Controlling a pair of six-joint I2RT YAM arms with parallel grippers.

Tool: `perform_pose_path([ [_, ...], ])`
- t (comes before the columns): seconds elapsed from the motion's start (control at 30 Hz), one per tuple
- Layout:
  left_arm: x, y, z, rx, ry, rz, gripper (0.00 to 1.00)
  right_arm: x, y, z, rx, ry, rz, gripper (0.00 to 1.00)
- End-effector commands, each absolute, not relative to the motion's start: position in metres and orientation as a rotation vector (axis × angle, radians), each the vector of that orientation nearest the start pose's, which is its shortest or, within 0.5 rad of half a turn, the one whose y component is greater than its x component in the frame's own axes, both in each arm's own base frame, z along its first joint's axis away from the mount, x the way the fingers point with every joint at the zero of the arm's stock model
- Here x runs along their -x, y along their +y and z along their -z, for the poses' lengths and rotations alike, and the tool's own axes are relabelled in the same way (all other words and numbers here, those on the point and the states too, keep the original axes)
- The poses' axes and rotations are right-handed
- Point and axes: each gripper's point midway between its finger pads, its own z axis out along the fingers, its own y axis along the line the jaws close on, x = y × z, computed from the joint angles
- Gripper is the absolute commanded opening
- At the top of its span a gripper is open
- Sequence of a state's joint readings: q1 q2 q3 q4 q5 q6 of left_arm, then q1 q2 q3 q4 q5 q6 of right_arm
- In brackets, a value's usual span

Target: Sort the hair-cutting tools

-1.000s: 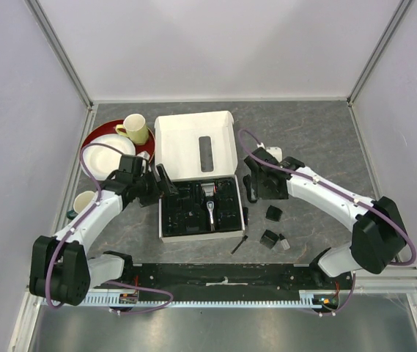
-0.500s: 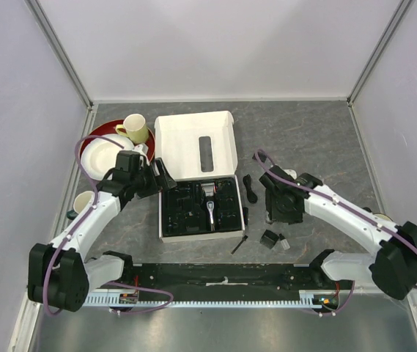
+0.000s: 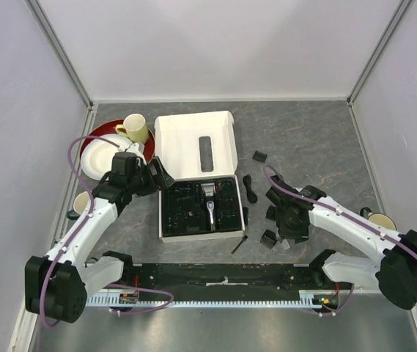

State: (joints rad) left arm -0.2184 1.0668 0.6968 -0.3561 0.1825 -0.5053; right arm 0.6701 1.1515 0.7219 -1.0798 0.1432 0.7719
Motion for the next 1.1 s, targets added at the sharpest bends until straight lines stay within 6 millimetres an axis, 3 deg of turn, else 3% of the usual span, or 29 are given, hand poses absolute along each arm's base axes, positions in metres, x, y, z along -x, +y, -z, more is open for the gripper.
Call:
perform_pose_path([
  [0.0,-0.289,-0.107,-0.135,0.215,2.265,0.515,0.89,-0.124,0.101,-0.054,-0.192,2.971,0.09,0.54],
  [0.23,-0.287,-0.103,-0.14,0.221,2.244,0.501,0.89,-0.134,0.106,-0.04,-0.189,2.971,0.115,0.52],
  [0.77,-0.287,-0.1,-0.146,0.223,2.222,0.483,0.9,-0.135,0.107,-0.019,-0.22,3.04,0.223,0.4],
  [0.97,-0.287,-0.099,-0.148,0.224,2.215,0.48,0.9,-0.138,0.106,-0.024,-0.233,3.02,0.235,0.13],
  [1.07,-0.287,-0.098,-0.148,0.227,2.212,0.471,0.9,-0.15,0.103,-0.04,-0.247,2.954,0.267,0.09],
])
